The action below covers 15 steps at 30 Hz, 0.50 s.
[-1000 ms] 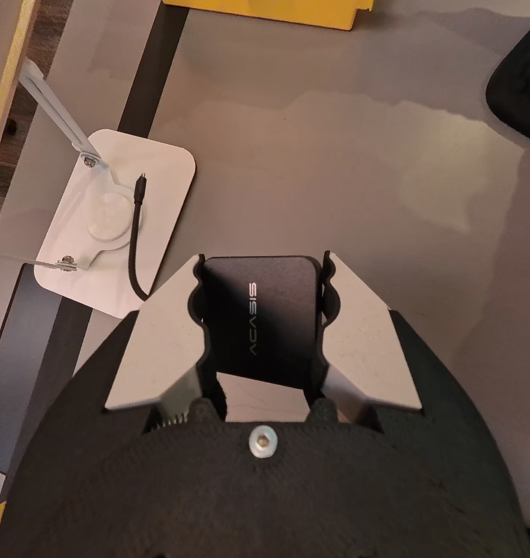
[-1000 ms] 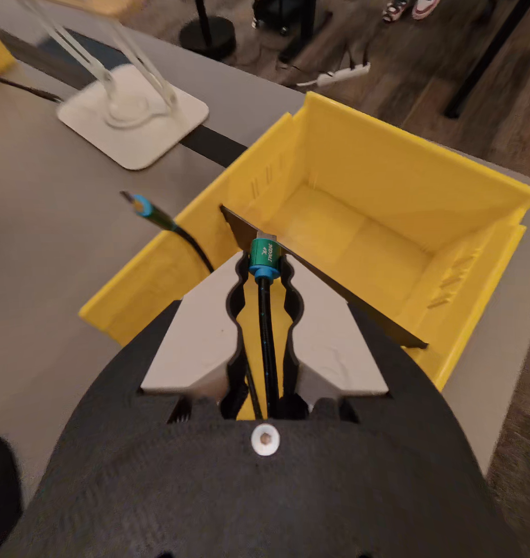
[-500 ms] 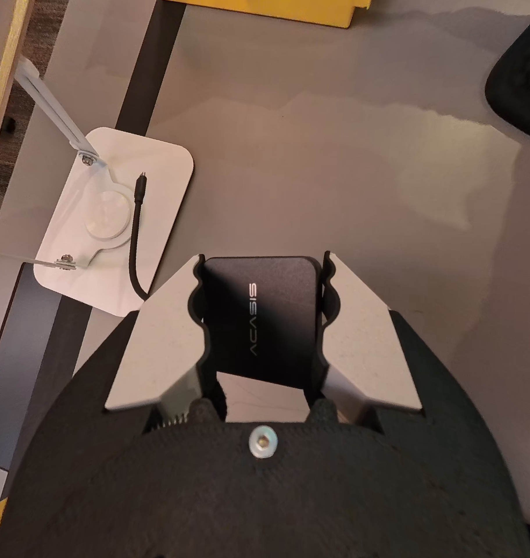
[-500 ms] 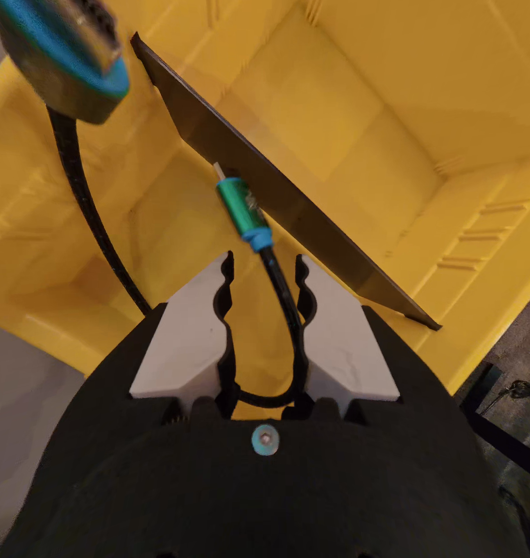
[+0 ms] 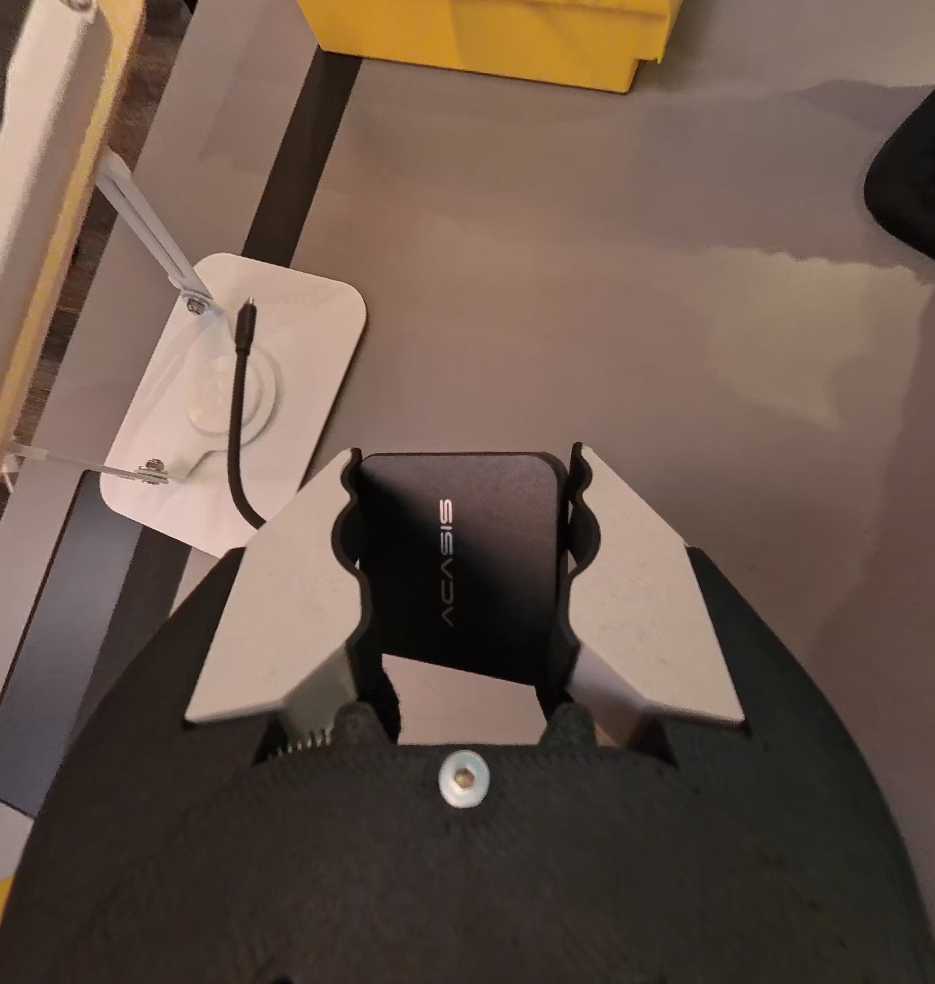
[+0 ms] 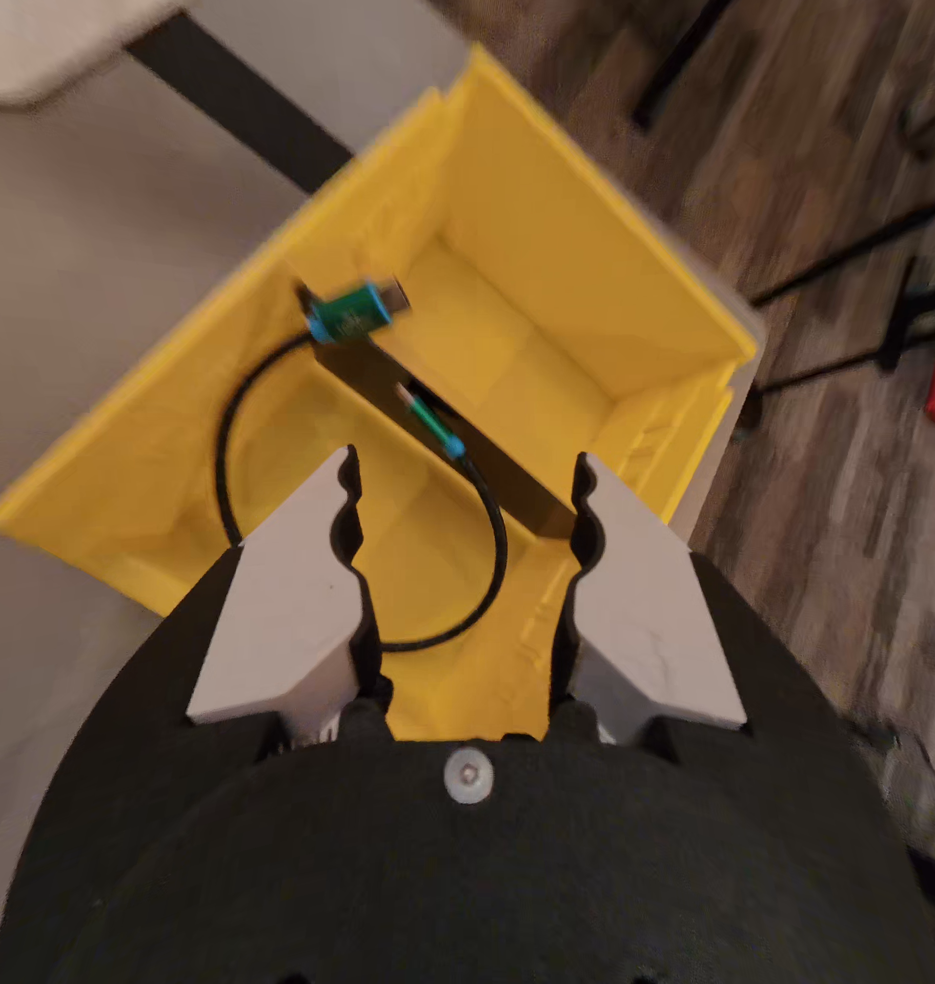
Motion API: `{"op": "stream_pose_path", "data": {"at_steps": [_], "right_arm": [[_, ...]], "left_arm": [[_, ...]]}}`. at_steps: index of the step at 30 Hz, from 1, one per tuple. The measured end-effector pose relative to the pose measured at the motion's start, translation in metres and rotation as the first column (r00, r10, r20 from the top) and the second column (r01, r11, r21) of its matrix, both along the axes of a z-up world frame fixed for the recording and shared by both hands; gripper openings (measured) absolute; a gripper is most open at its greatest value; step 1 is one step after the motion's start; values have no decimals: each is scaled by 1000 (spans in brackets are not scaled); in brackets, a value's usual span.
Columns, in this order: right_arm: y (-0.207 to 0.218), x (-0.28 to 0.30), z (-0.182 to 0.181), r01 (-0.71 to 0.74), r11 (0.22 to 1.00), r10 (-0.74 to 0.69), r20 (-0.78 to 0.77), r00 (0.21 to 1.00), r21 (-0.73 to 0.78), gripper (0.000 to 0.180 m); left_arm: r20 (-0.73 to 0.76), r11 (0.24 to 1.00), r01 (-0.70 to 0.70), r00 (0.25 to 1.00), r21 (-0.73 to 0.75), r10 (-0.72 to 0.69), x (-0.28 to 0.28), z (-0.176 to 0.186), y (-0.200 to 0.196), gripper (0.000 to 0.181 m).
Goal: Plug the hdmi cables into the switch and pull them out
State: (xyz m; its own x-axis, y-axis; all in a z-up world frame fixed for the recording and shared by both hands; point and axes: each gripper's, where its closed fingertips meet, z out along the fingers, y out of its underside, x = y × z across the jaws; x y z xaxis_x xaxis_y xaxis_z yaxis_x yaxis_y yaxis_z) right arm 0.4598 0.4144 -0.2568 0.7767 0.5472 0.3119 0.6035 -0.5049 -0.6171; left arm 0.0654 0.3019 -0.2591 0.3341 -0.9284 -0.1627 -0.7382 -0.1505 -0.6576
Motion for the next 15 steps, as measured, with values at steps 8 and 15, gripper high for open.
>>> {"op": "stream_pose_path", "data": {"at_steps": [8,15], "right_arm": [[-53,-177,93,-487,835,546,-275,792,255,54],[-100,-309,86,-693,683,680,-549,486,233,59]], "left_arm": [[-13,993,-1,1000,116,3,14,14,-1,76],[-89,972,-7,996,234,29,22,14,1,76]]}}
